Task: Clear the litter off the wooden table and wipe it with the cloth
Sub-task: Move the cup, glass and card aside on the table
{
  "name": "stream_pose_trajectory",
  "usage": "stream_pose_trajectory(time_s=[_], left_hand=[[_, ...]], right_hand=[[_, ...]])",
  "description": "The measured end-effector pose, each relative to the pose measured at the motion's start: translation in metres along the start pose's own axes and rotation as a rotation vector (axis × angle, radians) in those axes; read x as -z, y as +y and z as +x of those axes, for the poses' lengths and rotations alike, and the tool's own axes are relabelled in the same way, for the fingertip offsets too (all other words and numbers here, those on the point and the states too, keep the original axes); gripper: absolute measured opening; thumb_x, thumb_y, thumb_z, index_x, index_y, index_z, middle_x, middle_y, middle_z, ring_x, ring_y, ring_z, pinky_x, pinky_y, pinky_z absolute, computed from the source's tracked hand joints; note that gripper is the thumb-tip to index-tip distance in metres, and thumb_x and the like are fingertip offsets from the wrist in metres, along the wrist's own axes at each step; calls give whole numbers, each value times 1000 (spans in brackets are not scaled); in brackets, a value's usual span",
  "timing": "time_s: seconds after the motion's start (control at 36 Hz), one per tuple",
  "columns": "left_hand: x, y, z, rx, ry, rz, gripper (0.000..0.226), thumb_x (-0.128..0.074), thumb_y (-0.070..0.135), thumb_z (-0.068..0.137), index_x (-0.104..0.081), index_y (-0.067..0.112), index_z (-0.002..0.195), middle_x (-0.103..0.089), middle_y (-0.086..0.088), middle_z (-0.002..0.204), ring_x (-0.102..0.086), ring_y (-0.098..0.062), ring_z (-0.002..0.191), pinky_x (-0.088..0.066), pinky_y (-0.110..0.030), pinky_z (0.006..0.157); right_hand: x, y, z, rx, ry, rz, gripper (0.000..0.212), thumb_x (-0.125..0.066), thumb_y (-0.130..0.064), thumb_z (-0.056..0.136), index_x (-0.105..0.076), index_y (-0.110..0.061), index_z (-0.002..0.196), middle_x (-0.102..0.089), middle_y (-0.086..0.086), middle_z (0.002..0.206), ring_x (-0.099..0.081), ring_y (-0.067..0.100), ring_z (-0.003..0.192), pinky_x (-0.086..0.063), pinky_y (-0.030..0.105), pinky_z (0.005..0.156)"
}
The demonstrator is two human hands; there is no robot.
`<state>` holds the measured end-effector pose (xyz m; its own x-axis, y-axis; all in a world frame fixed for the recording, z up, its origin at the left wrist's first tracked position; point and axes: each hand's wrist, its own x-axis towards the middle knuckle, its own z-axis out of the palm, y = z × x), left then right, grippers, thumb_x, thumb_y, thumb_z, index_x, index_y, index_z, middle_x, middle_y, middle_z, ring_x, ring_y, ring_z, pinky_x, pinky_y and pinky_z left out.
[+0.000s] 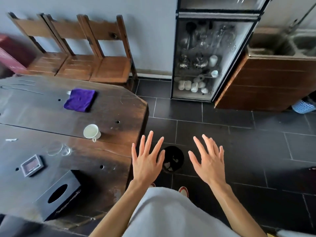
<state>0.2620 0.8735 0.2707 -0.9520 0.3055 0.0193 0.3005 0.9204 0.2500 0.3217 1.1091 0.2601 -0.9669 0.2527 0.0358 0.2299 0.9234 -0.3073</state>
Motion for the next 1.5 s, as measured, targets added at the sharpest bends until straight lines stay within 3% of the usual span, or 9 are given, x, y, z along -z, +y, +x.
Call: stream_pose_trajectory(time_s=[0.19,0.39,0.56,0.97,1.08,1.5], left_hand=[[-5,4,-19,61,69,11,56,-18,61,106,-34,45,156,-17,2,171,-16,-27,157,-16,-63,122],[-10,11,-58,247,75,53,57,-29,64,102,-28,48,158,-8,6,173,-7,-24,159,-2,-57,125],[0,11,-92,427,125,67,56,-29,62,104,-25,48,158,-4,9,173,-2,-21,160,-1,-59,126],[32,-61,-197,746,274,32,57,-29,63,103,-26,49,158,-8,8,172,-7,-21,159,-5,-60,125],[45,-94,-232,777,307,50,56,-27,63,103,-24,50,158,-8,8,172,-8,-21,159,-10,-61,125],[83,-219,-349,835,332,65,56,-21,64,105,-21,49,159,-2,8,173,1,-19,160,-4,-61,125]], right_hand=[[12,10,11,100,-41,-4,61,-37,-61,99,-37,-35,155,-26,5,166,-24,32,153,-19,65,118],[20,3,9,273,-145,10,66,-29,-69,98,-30,-39,157,-22,0,168,-16,26,156,-16,63,121],[20,-27,2,457,-200,19,65,-29,-69,98,-31,-40,156,-25,0,167,-17,24,155,-18,63,121],[-2,-158,-51,735,-259,15,63,-25,-68,98,-30,-42,155,-26,0,167,-18,24,155,-15,63,122],[-15,-198,-79,765,-259,16,62,-29,-68,98,-34,-42,154,-28,0,166,-21,24,155,-17,64,121],[-53,-347,-177,794,-217,55,62,-28,-65,98,-37,-39,154,-30,2,165,-21,24,154,-18,64,121]])
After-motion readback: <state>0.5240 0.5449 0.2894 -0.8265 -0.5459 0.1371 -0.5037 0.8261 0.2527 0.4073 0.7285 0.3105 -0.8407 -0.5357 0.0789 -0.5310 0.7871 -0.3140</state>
